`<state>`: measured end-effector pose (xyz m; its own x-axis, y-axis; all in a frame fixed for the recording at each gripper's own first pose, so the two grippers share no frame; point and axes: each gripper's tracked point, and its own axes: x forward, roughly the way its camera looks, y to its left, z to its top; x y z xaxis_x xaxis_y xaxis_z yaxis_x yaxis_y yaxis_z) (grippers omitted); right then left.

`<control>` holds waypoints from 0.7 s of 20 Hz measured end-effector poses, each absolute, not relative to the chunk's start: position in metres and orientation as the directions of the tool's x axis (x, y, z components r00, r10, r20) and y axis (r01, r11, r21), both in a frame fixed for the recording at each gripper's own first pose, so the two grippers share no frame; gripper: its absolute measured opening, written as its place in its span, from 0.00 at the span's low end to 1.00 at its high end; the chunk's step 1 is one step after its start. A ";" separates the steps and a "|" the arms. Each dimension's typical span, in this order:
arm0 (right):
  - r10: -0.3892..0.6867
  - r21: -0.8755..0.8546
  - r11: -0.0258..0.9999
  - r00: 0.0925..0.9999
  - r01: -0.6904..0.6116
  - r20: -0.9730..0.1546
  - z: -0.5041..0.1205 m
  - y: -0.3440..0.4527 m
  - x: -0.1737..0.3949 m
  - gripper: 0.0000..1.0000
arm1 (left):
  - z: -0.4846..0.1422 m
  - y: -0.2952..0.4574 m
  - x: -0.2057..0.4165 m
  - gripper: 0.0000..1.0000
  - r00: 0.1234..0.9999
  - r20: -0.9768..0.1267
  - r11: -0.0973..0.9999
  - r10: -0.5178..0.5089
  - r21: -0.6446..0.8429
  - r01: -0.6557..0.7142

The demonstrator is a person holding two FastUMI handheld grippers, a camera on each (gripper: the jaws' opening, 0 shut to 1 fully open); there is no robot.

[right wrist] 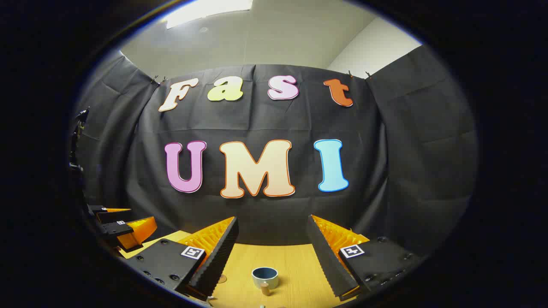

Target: Put the toothbrush and toothpaste on the desktop into the cup, then pick up the cup and place it on the coaster on the desktop.

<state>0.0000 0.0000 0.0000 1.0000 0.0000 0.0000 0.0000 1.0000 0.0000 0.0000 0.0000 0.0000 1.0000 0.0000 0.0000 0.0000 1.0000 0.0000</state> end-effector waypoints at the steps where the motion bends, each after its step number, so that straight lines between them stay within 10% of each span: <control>1: 0.006 0.002 1.000 1.000 -0.006 -0.003 -0.001 0.001 -0.001 0.99 | 0.003 0.003 -0.001 0.96 1.000 0.006 1.000 0.008 0.003 -0.008; 14: 0.033 -0.007 0.999 0.999 -0.033 -0.006 -0.001 0.012 -0.002 0.98 | 0.010 0.010 -0.008 0.96 1.000 0.021 1.000 0.015 0.021 -0.016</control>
<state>-0.0024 0.0115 -0.0010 0.9994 0.0326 -0.0064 -0.0326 0.9994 -0.0075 -0.0081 0.0100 0.0103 0.9997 0.0152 0.0214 -0.0156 0.9997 0.0206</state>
